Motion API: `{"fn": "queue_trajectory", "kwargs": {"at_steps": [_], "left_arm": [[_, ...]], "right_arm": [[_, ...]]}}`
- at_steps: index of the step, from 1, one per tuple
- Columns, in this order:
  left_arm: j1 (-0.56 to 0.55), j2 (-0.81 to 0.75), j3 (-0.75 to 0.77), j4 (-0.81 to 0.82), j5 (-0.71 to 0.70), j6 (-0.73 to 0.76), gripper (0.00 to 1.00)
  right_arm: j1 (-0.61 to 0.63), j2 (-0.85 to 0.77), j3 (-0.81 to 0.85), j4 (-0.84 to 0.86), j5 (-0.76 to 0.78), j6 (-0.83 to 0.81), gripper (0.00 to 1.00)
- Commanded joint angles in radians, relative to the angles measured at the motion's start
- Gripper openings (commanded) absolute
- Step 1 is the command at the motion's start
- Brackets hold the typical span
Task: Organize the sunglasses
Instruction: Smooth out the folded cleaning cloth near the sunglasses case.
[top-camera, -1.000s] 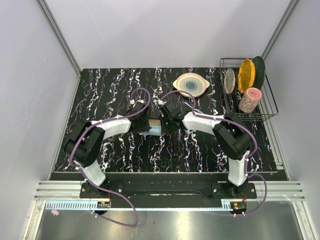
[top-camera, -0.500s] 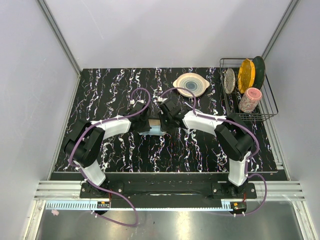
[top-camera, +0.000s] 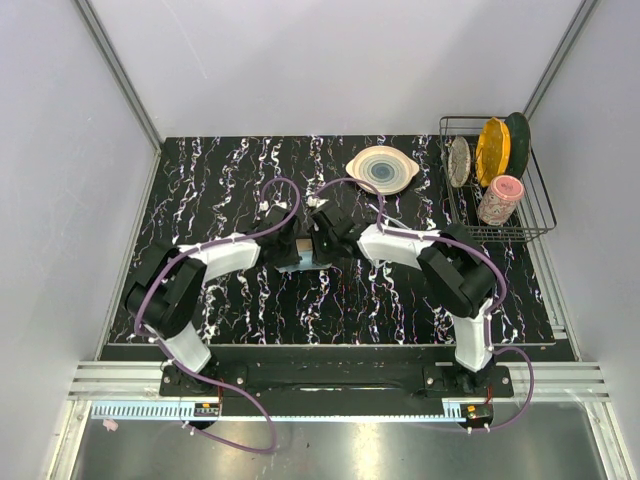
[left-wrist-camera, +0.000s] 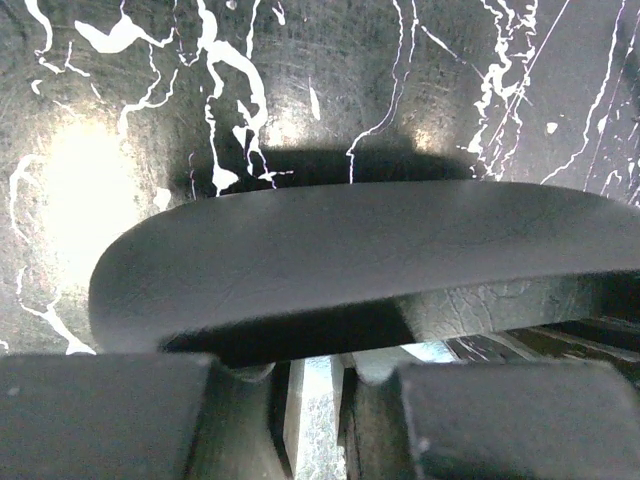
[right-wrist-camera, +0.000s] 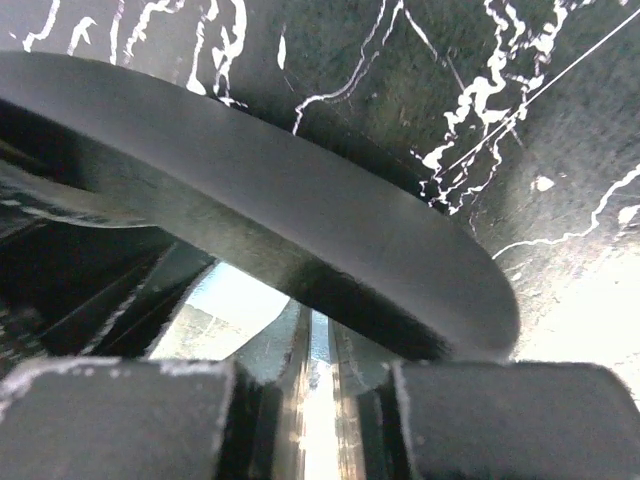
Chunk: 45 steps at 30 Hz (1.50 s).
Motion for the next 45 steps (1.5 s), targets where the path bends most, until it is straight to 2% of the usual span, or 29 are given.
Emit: {"fn": "queue_trajectory", "kwargs": {"at_steps": [1, 10, 17, 22, 23, 31, 45], "left_arm": [[-0.004, -0.043, -0.030, -0.057, -0.023, 0.007, 0.19], [-0.004, -0.076, -0.047, -0.069, -0.096, 0.012, 0.25], [-0.004, -0.072, 0.005, -0.193, -0.214, 0.010, 0.26], [-0.004, -0.122, 0.007, -0.208, -0.245, 0.013, 0.28], [-0.004, -0.130, 0.005, -0.215, -0.254, 0.013, 0.31], [-0.002, -0.144, -0.004, -0.182, -0.185, -0.002, 0.38], [-0.004, -0.067, 0.002, -0.161, -0.116, -0.020, 0.38]], "right_arm": [[0.011, 0.016, -0.026, 0.052, 0.005, -0.004, 0.17], [0.030, 0.021, -0.062, 0.058, 0.074, -0.025, 0.16], [0.040, 0.038, -0.045, 0.035, 0.106, -0.030, 0.16], [0.040, 0.052, -0.036, 0.020, 0.125, -0.025, 0.15], [0.040, 0.053, -0.032, 0.014, 0.126, -0.025, 0.16], [0.040, 0.065, -0.025, 0.007, 0.115, -0.024, 0.15], [0.040, 0.068, -0.025, 0.007, 0.109, -0.015, 0.15]]}}
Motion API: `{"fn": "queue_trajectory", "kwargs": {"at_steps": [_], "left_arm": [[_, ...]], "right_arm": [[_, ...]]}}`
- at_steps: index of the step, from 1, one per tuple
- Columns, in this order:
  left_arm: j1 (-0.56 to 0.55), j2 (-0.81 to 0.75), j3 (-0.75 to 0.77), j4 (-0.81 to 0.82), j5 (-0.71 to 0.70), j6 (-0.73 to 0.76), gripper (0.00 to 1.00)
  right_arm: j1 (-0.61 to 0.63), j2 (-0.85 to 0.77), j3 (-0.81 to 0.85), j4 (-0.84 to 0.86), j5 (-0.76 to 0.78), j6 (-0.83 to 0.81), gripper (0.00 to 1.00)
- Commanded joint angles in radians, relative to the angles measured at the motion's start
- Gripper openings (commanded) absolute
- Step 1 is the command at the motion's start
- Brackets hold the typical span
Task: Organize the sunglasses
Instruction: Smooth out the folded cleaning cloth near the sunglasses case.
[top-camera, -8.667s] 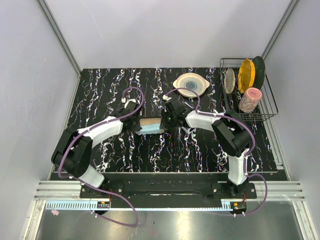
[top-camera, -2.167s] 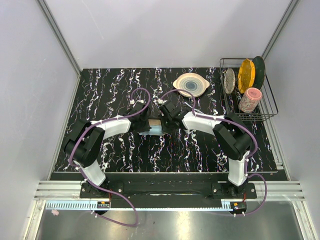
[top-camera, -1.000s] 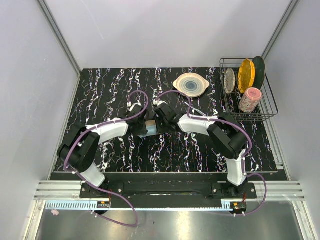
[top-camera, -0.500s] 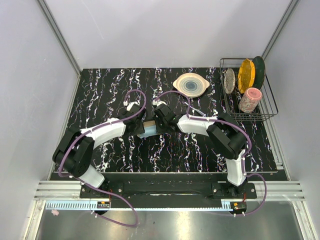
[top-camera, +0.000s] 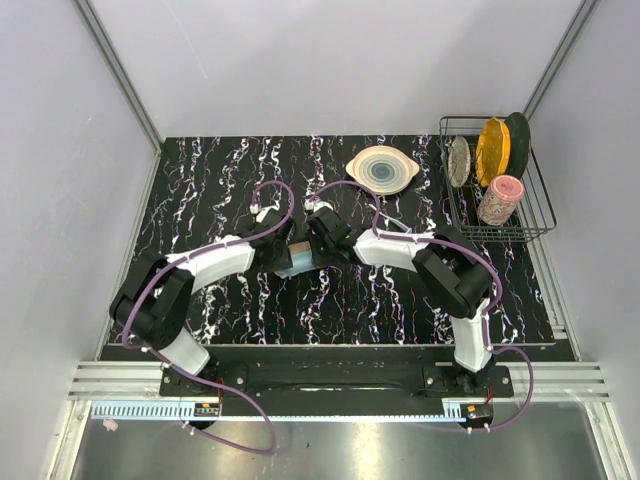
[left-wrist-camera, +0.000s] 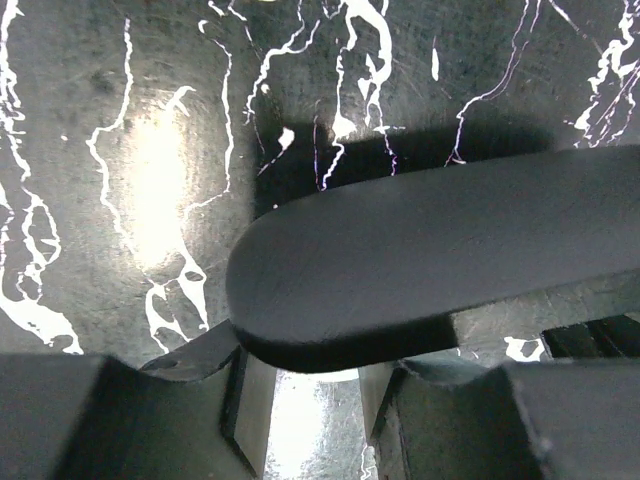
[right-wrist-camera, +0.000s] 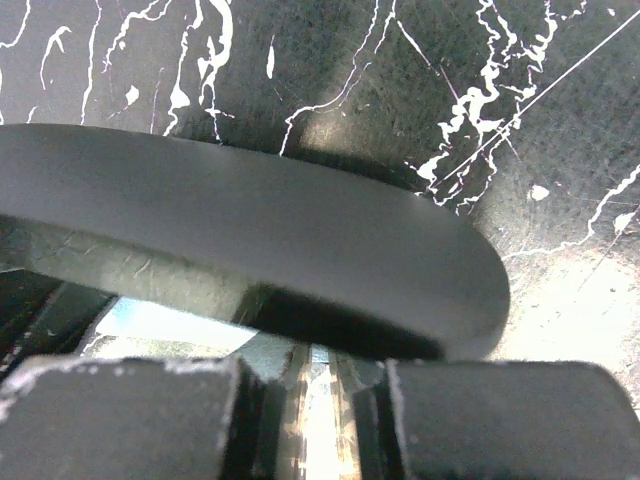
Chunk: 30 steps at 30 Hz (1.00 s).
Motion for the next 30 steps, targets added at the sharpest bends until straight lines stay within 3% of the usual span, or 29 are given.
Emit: {"fn": "queue_trajectory", "kwargs": {"at_steps": [1, 15, 23, 30], "left_arm": [[0.005, 0.030, 0.014, 0.013, 0.033, -0.012, 0.38], [0.003, 0.052, 0.015, 0.088, 0.110, 0.005, 0.37], [0.003, 0.055, 0.034, 0.093, 0.111, 0.011, 0.15], [0.003, -0.012, 0.041, 0.082, 0.075, 0.022, 0.13]], "right_arm": [[0.007, 0.041, 0.004, -0.050, 0.025, -0.007, 0.15], [0.009, 0.041, 0.008, -0.053, 0.019, -0.001, 0.15], [0.009, 0.048, 0.016, -0.060, 0.016, -0.001, 0.15], [0.009, 0.051, 0.016, -0.060, 0.019, 0.002, 0.15]]}}
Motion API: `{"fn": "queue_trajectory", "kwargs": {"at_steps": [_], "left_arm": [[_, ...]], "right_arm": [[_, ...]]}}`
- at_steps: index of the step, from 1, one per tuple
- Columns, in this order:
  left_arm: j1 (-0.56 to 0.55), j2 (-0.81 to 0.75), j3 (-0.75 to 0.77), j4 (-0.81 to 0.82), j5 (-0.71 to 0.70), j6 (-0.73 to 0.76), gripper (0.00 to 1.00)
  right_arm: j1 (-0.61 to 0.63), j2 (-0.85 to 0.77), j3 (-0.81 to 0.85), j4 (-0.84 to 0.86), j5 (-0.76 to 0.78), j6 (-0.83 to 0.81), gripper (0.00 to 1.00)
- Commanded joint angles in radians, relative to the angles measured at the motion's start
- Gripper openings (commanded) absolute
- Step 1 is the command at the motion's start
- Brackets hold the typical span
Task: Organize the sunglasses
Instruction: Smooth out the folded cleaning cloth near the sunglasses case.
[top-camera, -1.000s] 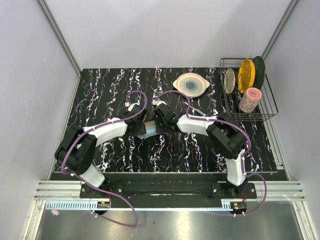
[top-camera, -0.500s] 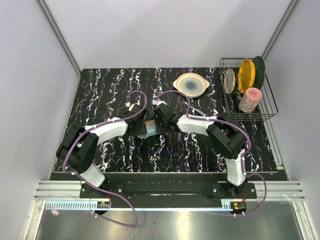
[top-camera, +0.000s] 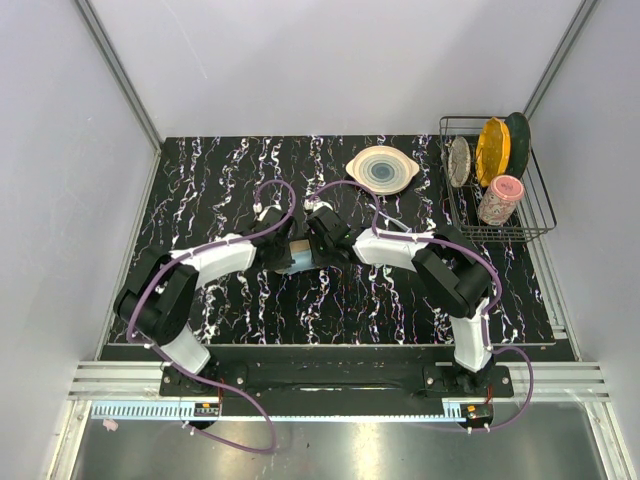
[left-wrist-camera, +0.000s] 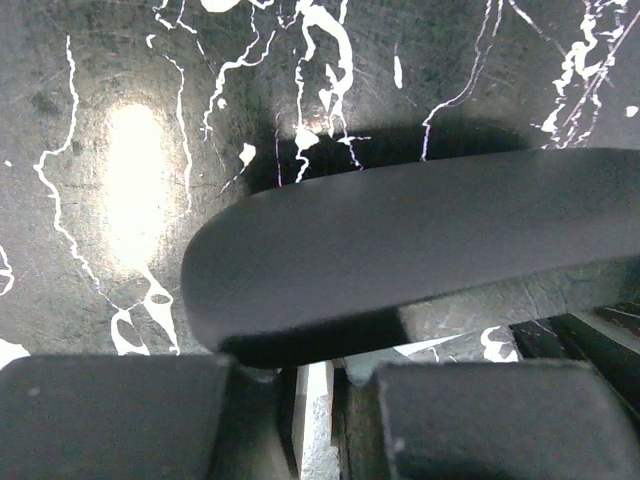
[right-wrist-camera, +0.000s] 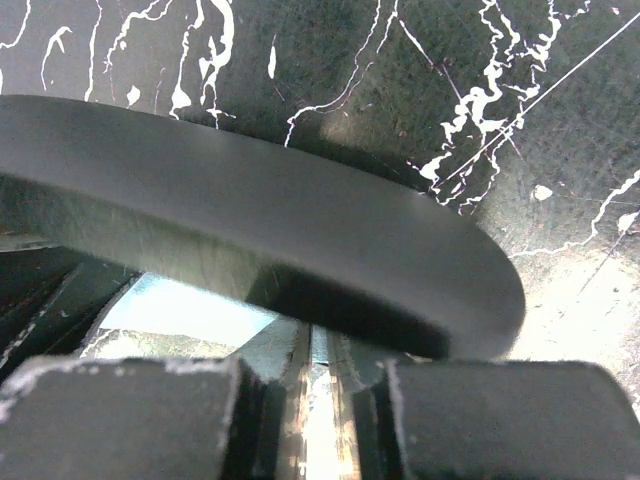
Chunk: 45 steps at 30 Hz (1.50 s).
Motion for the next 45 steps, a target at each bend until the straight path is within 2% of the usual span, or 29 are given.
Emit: {"fn": "queue_trajectory", "kwargs": {"at_steps": [1, 12, 15, 19, 21, 25, 28, 34, 45], "left_arm": [[-0.005, -0.064, 0.038, 0.015, -0.010, 0.011, 0.13], [-0.014, -0.167, 0.064, -0.053, -0.061, 0.005, 0.17], [-0.018, -0.185, 0.070, -0.071, -0.093, -0.001, 0.24], [-0.031, -0.188, 0.088, -0.131, -0.167, -0.021, 0.27], [-0.032, -0.187, 0.087, -0.127, -0.166, -0.020, 0.28], [-0.035, -0.161, 0.070, -0.044, -0.059, 0.006, 0.28], [-0.034, -0.123, 0.062, -0.009, -0.008, -0.001, 0.25], [-0.032, -0.053, 0.065, -0.007, -0.027, -0.015, 0.12], [-0.032, 0.040, 0.050, -0.001, -0.110, -0.018, 0.07]], "right_arm": [[0.010, 0.047, 0.007, -0.053, 0.021, -0.002, 0.15], [0.008, 0.054, 0.010, -0.057, 0.030, 0.002, 0.15], [0.008, 0.058, 0.011, -0.061, 0.033, 0.003, 0.15], [0.008, 0.059, 0.014, -0.064, 0.035, 0.003, 0.15], [0.008, 0.061, 0.016, -0.064, 0.035, 0.005, 0.15], [0.008, 0.061, 0.016, -0.068, 0.033, 0.005, 0.15], [0.008, 0.065, 0.020, -0.073, 0.033, 0.003, 0.15], [0.008, 0.067, 0.017, -0.071, 0.032, 0.009, 0.15], [0.008, 0.071, 0.011, -0.068, 0.039, 0.025, 0.14]]}}
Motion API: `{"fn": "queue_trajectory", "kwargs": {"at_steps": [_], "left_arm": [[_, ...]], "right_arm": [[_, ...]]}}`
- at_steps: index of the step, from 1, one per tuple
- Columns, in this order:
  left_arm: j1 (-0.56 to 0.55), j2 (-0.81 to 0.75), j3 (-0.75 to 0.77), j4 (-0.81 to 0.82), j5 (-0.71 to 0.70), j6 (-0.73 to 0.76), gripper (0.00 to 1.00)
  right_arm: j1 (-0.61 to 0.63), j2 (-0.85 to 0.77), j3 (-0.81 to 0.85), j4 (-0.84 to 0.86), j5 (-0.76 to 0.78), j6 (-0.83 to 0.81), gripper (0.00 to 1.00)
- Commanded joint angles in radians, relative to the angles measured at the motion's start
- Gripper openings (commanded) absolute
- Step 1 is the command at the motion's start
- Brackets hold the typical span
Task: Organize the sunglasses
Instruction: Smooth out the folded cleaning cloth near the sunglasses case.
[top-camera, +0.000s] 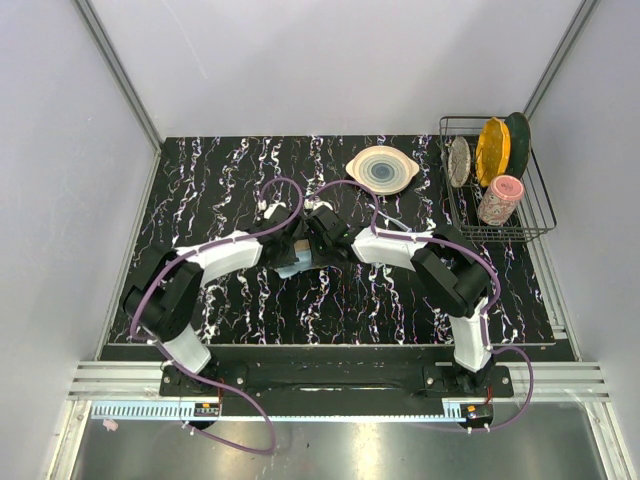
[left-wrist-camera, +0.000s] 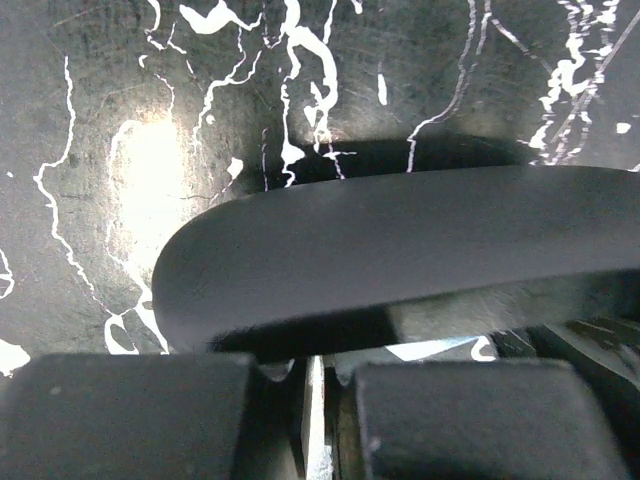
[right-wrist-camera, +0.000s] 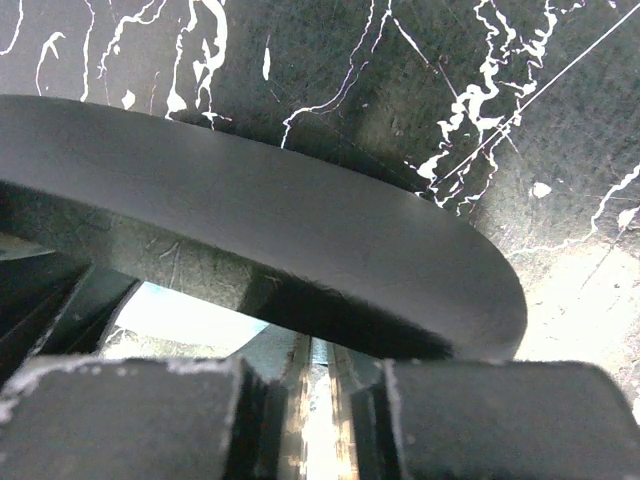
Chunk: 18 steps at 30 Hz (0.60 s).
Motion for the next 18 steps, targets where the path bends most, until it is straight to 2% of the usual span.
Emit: {"fn": "queue_trajectory", "kwargs": {"at_steps": [1, 10, 18], "left_arm": [[-0.001, 0.034, -0.004, 0.033, -0.067, -0.004, 0.07], [0.025, 0.051, -0.027, -0.033, -0.156, -0.018, 0.06], [0.066, -0.038, -0.081, -0.011, -0.122, -0.015, 0.07]], "right_arm": [[0.008, 0.059, -0.009, -0.042, 0.034, 0.006, 0.15], [0.008, 0.062, -0.016, -0.040, 0.042, 0.017, 0.14], [0.006, 0.062, -0.028, -0.042, 0.051, 0.031, 0.13]]}}
